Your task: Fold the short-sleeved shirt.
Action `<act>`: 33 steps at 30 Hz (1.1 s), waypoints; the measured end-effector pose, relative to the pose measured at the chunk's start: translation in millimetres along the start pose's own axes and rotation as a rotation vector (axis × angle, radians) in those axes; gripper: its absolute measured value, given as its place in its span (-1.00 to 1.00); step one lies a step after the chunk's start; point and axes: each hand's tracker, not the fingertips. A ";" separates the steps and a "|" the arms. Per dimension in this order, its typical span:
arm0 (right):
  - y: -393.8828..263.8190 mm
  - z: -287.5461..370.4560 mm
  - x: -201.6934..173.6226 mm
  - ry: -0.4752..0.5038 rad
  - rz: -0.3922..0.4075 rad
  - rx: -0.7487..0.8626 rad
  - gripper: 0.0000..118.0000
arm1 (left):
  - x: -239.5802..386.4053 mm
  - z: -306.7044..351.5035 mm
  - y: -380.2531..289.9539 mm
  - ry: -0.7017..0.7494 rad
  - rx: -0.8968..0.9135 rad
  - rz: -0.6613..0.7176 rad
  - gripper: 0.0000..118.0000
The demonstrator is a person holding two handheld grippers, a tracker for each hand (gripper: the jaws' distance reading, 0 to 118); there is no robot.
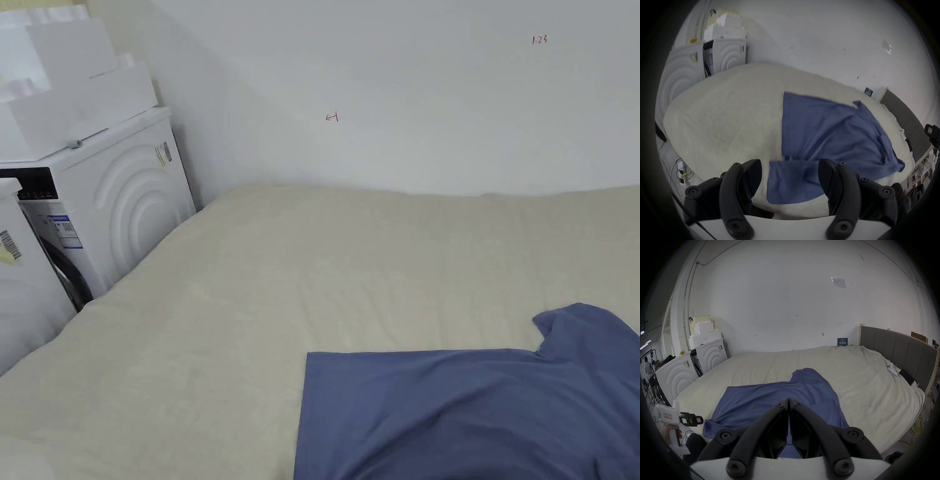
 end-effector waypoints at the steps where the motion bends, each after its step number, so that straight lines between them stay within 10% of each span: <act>1: -1.8 -0.6 0.6 -0.004 0.002 -0.004 -0.98 | -1.3 -6.1 -2.5 0.002 -0.015 -0.004 0.33; 9: -12.8 -6.2 4.0 -0.021 -0.005 -0.058 -0.98 | 13.1 -20.7 -9.6 -0.029 -0.058 0.004 0.28; 12: -20.4 -5.7 7.2 -0.034 -0.002 -0.083 -0.98 | 15.2 -28.1 -8.9 -0.029 -0.074 -0.020 -0.64; 17: -37.6 -4.1 25.5 -0.075 -0.018 -0.153 -0.93 | 22.1 -28.0 -7.6 -0.030 -0.091 -0.038 -0.84; 19: -46.1 -4.5 37.9 -0.121 -0.017 -0.192 -0.60 | 22.4 -26.7 -5.9 -0.032 -0.094 -0.038 -0.85; 22: -64.9 -15.7 71.4 -0.212 0.003 -0.296 0.50 | 19.7 -23.0 -4.4 -0.039 -0.086 -0.053 -0.85; 33: -113.7 -93.0 144.0 -0.218 -0.074 -0.585 0.47 | 33.6 -20.5 -5.7 -0.030 -0.097 -0.085 -0.86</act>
